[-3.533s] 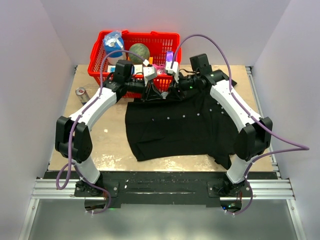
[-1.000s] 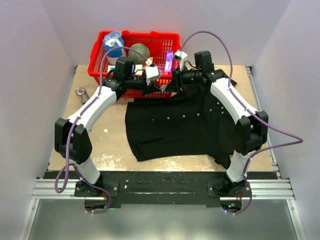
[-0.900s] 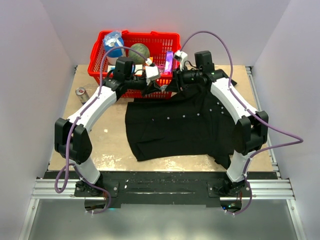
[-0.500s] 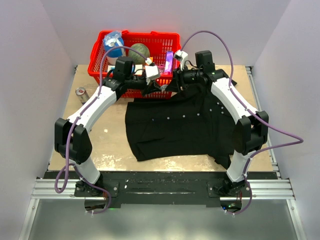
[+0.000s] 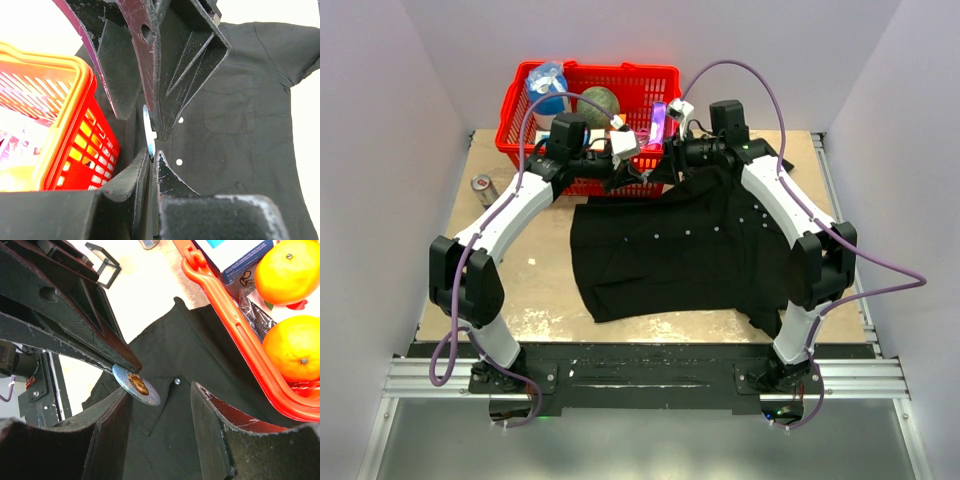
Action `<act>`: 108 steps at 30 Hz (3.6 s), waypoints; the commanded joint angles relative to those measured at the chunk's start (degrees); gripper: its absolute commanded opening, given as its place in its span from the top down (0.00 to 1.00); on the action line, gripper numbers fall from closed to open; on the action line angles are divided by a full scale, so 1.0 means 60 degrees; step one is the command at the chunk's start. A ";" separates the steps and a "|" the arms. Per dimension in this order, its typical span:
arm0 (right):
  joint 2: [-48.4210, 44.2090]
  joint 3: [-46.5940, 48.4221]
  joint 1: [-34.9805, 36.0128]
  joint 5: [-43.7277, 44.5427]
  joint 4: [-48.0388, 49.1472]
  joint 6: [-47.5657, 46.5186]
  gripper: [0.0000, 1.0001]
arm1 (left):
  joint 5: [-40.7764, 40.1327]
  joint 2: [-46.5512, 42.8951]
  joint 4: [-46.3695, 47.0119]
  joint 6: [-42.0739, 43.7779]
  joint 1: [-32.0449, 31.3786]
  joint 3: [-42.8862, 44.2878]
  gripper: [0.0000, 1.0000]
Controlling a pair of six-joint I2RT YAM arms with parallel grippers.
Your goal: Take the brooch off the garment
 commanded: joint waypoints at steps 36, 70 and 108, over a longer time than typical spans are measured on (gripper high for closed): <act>-0.1109 0.0747 -0.0530 0.1426 0.0432 -0.0094 0.48 | 0.0907 -0.0040 -0.0166 -0.0314 -0.0370 0.0285 1.00; -0.2839 -0.1302 -0.1555 0.1297 -0.0990 -0.2144 0.35 | 0.0439 0.0019 0.0010 -0.0432 -0.0355 -0.0022 1.00; -0.1038 -0.1859 -0.0603 0.0941 -0.0875 -0.1534 0.28 | -1.0637 -0.3555 -0.2612 0.2118 0.2238 -0.5091 1.00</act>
